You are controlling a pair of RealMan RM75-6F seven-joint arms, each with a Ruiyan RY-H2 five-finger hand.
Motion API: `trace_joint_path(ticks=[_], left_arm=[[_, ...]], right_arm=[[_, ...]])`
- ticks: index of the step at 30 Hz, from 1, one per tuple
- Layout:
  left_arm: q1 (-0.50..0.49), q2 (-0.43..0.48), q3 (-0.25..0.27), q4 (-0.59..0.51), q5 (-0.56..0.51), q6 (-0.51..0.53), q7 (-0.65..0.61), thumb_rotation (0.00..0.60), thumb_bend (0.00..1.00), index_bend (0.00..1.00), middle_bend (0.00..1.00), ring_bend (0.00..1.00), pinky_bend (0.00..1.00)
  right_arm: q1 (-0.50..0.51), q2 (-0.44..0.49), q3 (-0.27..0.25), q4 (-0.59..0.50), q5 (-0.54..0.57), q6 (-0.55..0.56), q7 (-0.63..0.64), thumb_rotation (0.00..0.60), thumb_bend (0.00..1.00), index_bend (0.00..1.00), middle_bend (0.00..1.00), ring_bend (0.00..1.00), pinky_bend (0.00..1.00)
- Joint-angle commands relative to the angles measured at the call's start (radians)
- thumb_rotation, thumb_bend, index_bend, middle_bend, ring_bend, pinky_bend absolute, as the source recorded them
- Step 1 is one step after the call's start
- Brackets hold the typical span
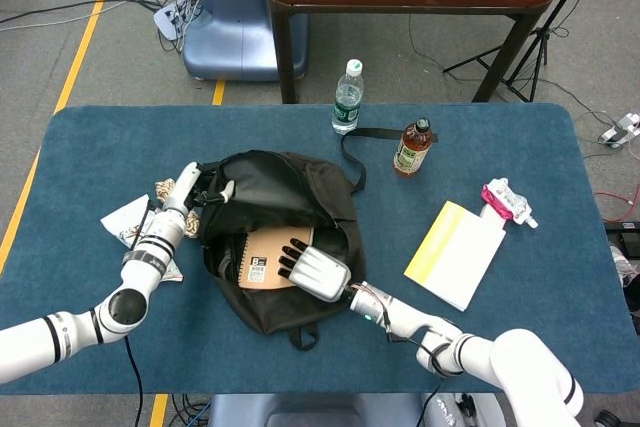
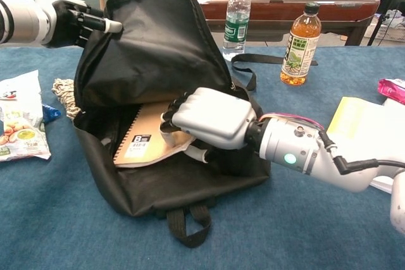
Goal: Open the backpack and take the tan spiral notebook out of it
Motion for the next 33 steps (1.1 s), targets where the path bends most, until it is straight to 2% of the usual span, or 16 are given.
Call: trace_joint_path(ticks=[1, 5, 9, 13, 19, 33], left_arm=[[-0.002, 0.001, 0.000, 0.006, -0.005, 0.001, 0.002, 0.600, 0.61, 0.60, 0.73, 0.67, 0.48], [-0.002, 0.007, -0.003, 0.008, -0.013, 0.004, 0.003, 0.600, 0.61, 0.60, 0.73, 0.66, 0.48], [-0.001, 0.012, -0.002, 0.009, -0.021, 0.001, 0.003, 0.600, 0.61, 0.60, 0.73, 0.66, 0.48], [0.002, 0.016, 0.003, 0.004, -0.024, -0.006, 0.003, 0.600, 0.61, 0.60, 0.73, 0.66, 0.48], [0.006, 0.026, 0.011, -0.005, -0.023, -0.018, 0.004, 0.600, 0.61, 0.59, 0.72, 0.66, 0.48], [0.032, 0.054, 0.030, -0.059, 0.024, -0.020, -0.001, 0.600, 0.61, 0.58, 0.71, 0.66, 0.48]], right_arm=[[0.010, -0.024, -0.006, 0.039, -0.008, 0.032, 0.029, 0.600, 0.60, 0.66, 0.45, 0.34, 0.35], [0.006, -0.022, -0.015, 0.053, -0.012, 0.075, 0.061, 0.600, 0.64, 0.79, 0.52, 0.41, 0.41], [-0.004, 0.000, -0.016, 0.023, -0.016, 0.133, 0.083, 0.600, 0.65, 0.84, 0.56, 0.46, 0.45], [-0.015, 0.047, -0.009, -0.043, -0.017, 0.187, 0.081, 0.600, 0.65, 0.85, 0.57, 0.47, 0.46], [-0.038, 0.150, 0.011, -0.214, -0.028, 0.286, 0.060, 0.600, 0.65, 0.86, 0.57, 0.47, 0.46], [-0.146, 0.459, 0.072, -0.728, -0.055, 0.486, -0.014, 0.600, 0.65, 0.87, 0.58, 0.47, 0.46]])
